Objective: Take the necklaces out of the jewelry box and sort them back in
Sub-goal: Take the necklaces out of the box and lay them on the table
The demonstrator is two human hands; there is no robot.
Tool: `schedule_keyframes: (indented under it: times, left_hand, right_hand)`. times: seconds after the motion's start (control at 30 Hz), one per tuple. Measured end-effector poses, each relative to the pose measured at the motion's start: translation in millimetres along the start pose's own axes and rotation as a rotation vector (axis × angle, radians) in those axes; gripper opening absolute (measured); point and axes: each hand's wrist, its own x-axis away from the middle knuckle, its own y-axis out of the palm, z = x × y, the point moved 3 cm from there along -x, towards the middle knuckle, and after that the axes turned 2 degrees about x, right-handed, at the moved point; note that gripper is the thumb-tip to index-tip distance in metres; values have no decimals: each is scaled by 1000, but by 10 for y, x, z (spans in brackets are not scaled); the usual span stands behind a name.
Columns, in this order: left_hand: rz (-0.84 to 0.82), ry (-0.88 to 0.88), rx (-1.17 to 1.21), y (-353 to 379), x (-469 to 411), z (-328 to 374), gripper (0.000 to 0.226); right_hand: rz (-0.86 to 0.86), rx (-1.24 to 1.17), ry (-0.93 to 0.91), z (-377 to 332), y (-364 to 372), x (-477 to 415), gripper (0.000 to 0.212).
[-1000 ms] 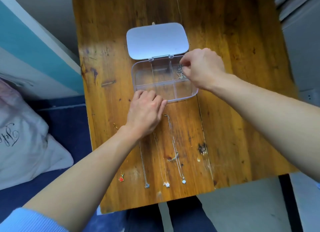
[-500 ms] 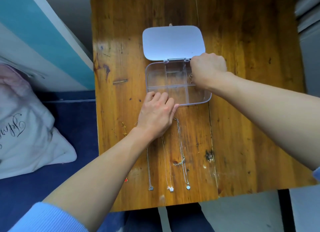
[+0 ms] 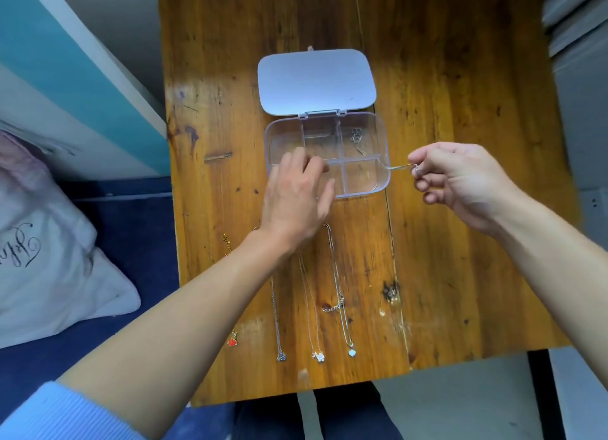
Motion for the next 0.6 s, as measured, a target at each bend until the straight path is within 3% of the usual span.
schedule_keyframes:
  times: [0.13, 0.3, 0.6]
  left_hand:
    - [-96, 36, 48, 47, -262, 218, 24]
    - [-220, 184, -119, 303, -521, 557, 40]
    - [-214, 241, -73, 360, -616, 596, 26]
  right_hand:
    - [-12, -206, 49, 154, -81, 119, 8]
    - [-80, -326, 55, 205, -148, 257, 12]
    - [-214, -442, -18, 92, -259, 380, 17]
